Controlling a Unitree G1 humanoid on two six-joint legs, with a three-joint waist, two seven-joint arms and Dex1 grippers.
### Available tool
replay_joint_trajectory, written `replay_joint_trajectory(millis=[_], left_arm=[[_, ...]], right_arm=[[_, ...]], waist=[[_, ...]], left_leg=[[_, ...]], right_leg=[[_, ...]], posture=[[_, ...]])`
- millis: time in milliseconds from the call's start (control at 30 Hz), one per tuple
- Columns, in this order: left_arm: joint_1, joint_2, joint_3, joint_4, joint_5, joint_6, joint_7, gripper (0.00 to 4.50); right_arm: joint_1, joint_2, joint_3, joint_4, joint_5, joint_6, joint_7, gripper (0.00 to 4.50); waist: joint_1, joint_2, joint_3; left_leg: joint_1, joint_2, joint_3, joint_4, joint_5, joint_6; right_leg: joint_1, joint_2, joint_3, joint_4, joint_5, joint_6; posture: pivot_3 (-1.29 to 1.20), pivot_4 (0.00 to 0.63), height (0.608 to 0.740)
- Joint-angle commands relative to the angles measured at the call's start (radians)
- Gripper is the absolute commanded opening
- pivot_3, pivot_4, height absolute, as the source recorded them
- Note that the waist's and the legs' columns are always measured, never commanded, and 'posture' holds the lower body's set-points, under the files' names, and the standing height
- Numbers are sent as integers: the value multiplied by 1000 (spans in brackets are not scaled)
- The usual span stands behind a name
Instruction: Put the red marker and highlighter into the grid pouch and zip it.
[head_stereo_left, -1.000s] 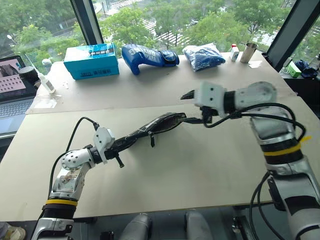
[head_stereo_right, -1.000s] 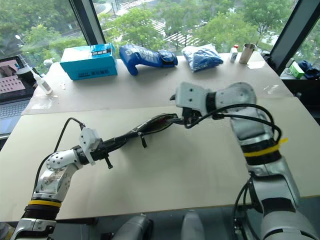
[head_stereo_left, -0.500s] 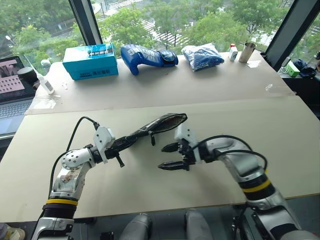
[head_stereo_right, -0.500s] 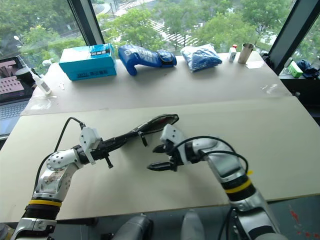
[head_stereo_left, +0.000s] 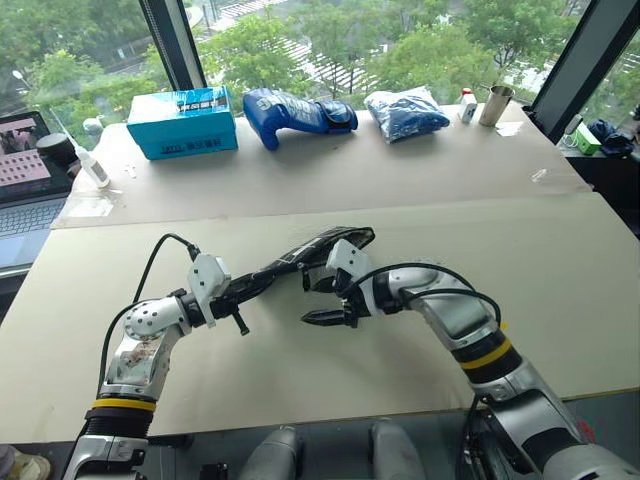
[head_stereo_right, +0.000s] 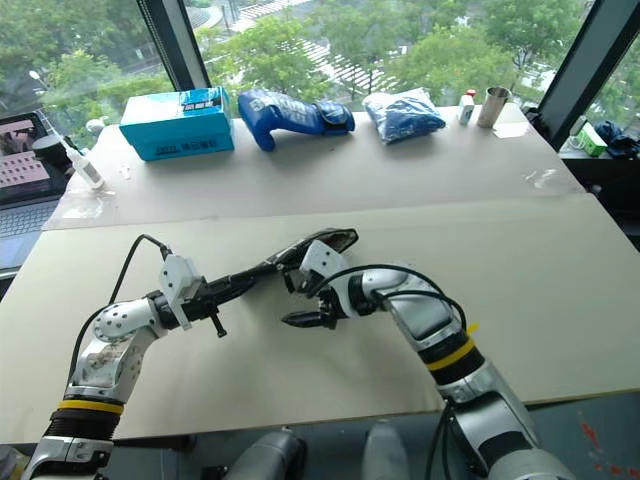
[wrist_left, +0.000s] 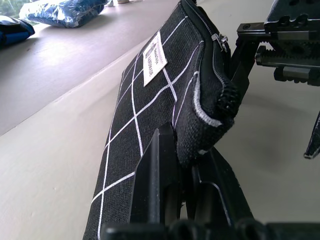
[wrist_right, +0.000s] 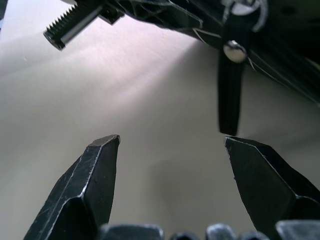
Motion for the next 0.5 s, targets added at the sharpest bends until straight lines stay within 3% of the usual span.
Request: replay_joint_trajectory(millis=[33, 233, 500], left_arm=[[-4, 12, 12, -34, -3, -11, -2, 0], [-8, 13, 10, -29, -3, -13, -7, 0], [-8, 7, 8, -29, -1, -14, -4, 0]], right_arm=[[4, -39, -8, -31, 2, -50, 32, 3724], [-43, 4, -42, 37, 3, -66, -22, 3724], [-147, 158, -19, 139, -3, -89, -63, 3724]], waist=[[0, 0, 0], [-3, 0, 0], [-12, 0, 0]], left_leg=[[0, 0, 0, 0, 0, 0], [0, 0, 0, 0, 0, 0], [0, 0, 0, 0, 0, 0]], right_leg=[[0, 0, 0, 0, 0, 0], [0, 0, 0, 0, 0, 0], [-1, 0, 0, 1, 0, 0]], posture=[[0, 150, 740], [0, 150, 740], [0, 150, 740]])
